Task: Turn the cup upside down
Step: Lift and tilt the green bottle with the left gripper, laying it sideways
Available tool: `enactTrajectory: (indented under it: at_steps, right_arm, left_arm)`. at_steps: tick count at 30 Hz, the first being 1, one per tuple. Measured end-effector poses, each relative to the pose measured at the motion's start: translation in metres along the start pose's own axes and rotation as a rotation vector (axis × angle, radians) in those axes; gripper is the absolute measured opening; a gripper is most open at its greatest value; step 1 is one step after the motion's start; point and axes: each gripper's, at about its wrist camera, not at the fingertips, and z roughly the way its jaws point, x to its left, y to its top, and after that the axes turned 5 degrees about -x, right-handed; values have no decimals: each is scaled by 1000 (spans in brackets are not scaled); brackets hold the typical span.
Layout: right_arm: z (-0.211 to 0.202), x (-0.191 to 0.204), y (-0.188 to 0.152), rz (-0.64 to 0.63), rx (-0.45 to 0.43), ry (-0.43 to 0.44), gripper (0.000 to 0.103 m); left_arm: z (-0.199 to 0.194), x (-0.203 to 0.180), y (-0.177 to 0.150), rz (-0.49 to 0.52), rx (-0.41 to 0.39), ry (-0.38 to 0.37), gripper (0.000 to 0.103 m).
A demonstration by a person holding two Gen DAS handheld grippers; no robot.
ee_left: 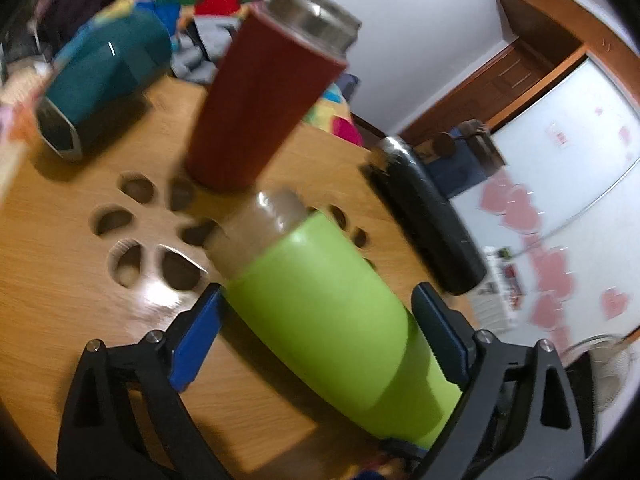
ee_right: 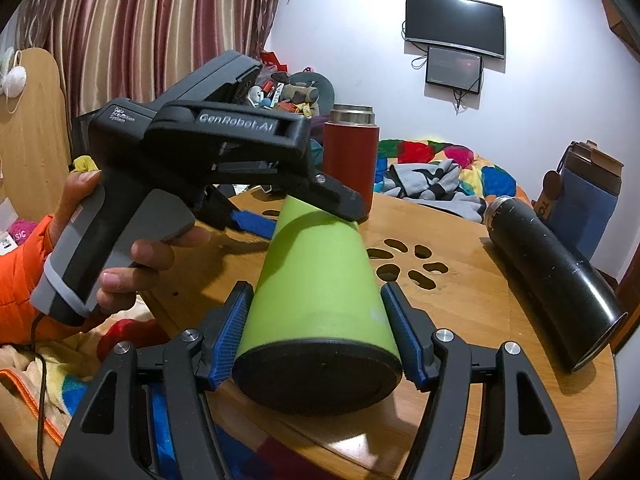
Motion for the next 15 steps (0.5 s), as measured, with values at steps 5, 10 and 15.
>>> enactTrajectory:
  at_steps: [5,10,15]
  right_arm:
    - [-1,-11,-1,36,3,-6,62]
    - [5,-11,-7,36,59,-46,64]
    - [8,-21,-15,94,79,-50,63]
  left_arm:
    - [-32,-1,9,85,-149,163,101]
    - [-48,-16,3,143,-196,125,101]
    - [-42,-47,-12,300,-238,185,100]
